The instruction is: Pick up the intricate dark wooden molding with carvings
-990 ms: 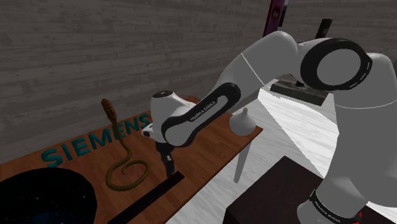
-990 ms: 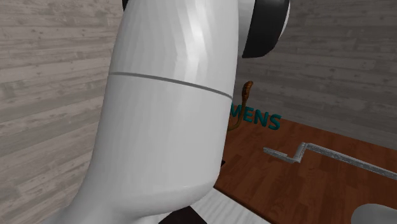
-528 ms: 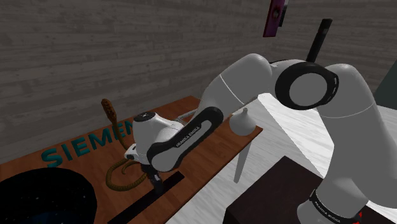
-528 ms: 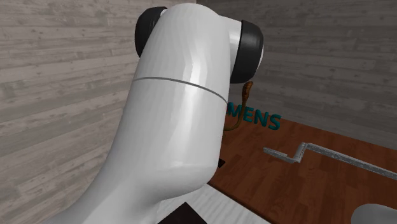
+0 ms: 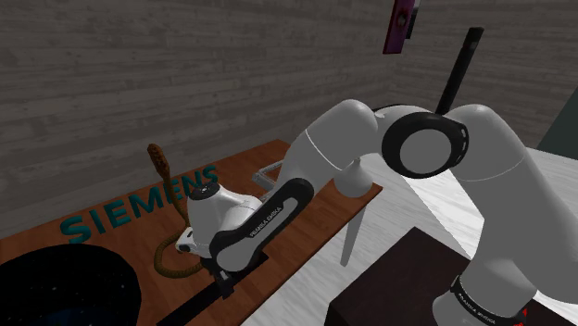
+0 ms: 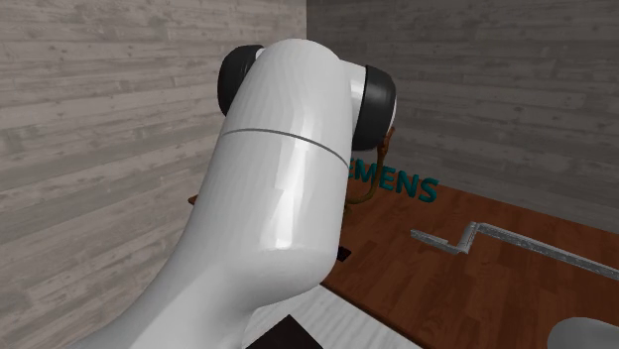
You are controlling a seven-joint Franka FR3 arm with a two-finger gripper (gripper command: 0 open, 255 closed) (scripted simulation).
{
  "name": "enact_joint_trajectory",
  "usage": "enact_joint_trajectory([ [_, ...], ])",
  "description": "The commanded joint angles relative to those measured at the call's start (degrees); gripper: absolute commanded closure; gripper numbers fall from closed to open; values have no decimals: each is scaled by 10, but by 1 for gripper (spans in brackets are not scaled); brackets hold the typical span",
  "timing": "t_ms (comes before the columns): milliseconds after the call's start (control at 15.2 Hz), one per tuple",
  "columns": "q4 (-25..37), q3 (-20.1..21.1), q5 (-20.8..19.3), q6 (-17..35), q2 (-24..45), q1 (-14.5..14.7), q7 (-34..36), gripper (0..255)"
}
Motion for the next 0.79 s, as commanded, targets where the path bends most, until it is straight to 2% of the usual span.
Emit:
enact_joint_trajectory([
  [0,3,-2,-1,5,8,2,1,0],
  [66,3,-2,-1,5,8,2,1,0],
  [132,3,-1,-1,5,8,2,1,255],
  [726,3,-1,-1,5,8,2,1,255],
])
